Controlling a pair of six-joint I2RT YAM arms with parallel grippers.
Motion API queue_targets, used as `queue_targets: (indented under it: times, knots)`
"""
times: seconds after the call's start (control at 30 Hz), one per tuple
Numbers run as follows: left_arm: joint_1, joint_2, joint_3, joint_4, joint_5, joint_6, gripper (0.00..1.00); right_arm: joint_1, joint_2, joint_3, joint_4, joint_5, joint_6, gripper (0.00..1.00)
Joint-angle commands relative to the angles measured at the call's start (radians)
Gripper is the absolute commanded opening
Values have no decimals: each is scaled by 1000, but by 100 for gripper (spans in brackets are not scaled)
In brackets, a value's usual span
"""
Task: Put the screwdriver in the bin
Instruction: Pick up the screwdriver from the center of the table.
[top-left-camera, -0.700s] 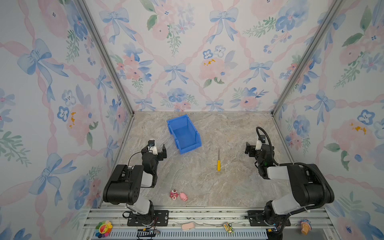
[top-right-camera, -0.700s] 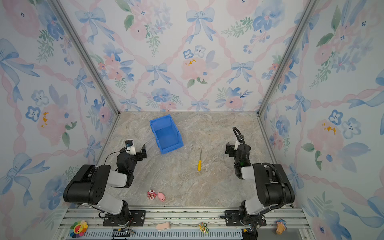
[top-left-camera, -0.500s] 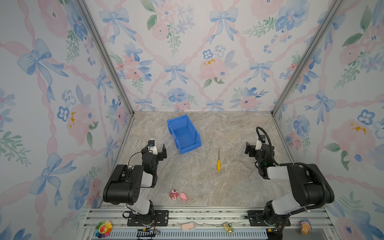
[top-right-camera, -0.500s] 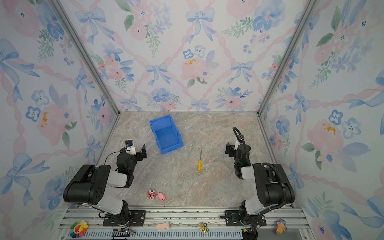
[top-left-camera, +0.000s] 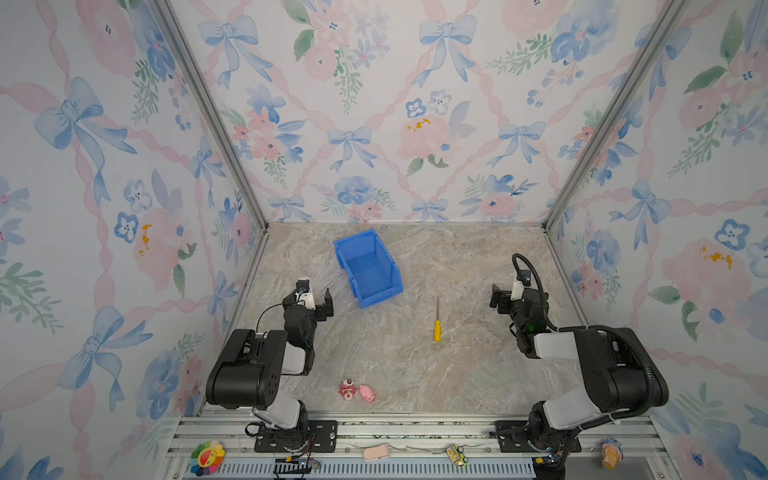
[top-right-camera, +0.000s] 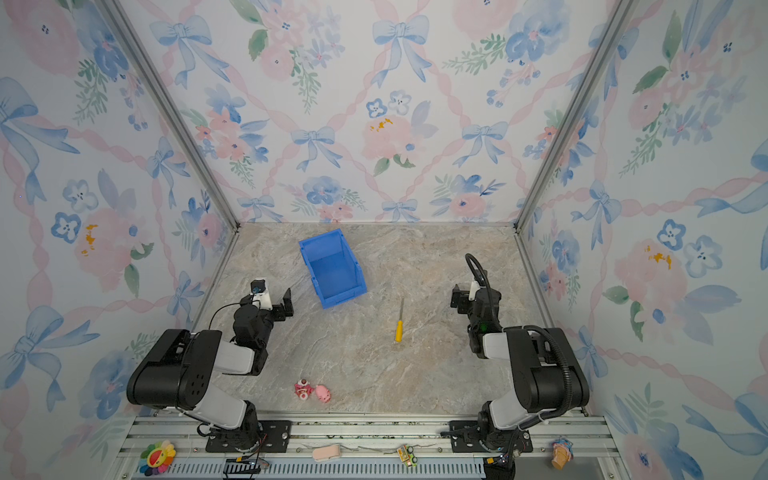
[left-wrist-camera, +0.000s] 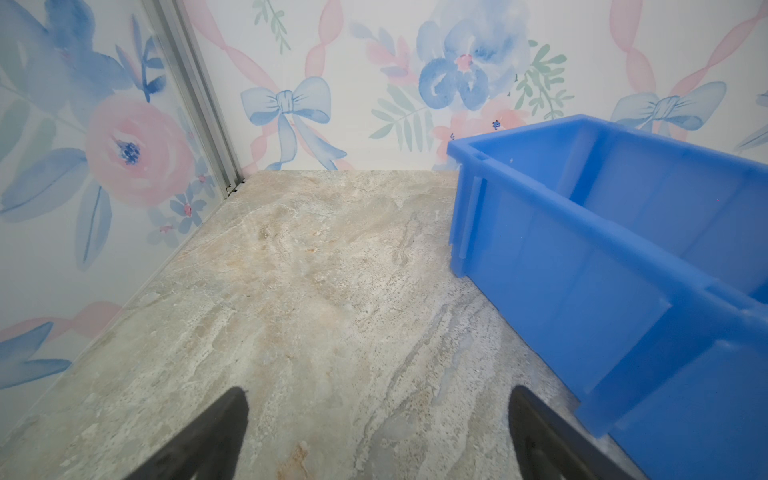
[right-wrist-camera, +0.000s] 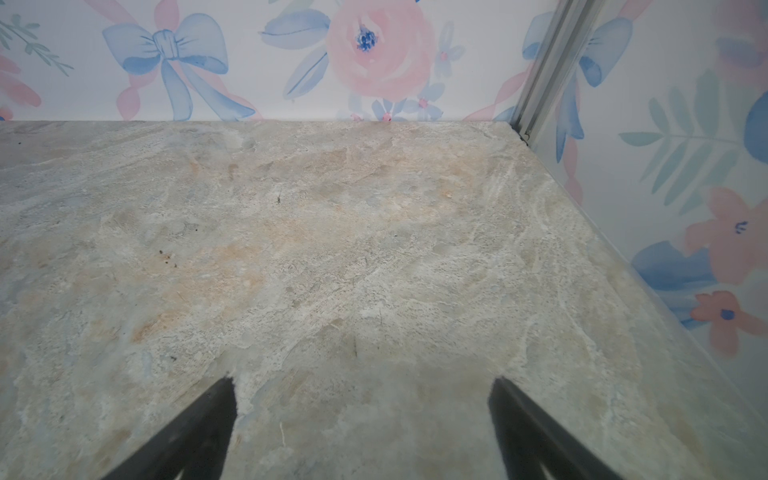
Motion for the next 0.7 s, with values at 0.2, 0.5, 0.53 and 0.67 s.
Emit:
queue_targets:
  times: [0.2, 0.5, 0.53, 0.67]
  knots:
    - [-1, 11, 16, -2, -1, 14, 98, -4, 2, -2, 22, -8, -14, 97]
    - [-1, 5, 15, -4, -6, 14, 98, 6, -2, -11, 34, 10, -21, 97]
    - [-2, -5, 20, -19, -11, 13, 98, 15, -9, -15, 35, 22, -27, 97]
    - [-1, -91, 75, -187, -42, -1, 98, 40, -54, -65, 94, 50, -50, 97]
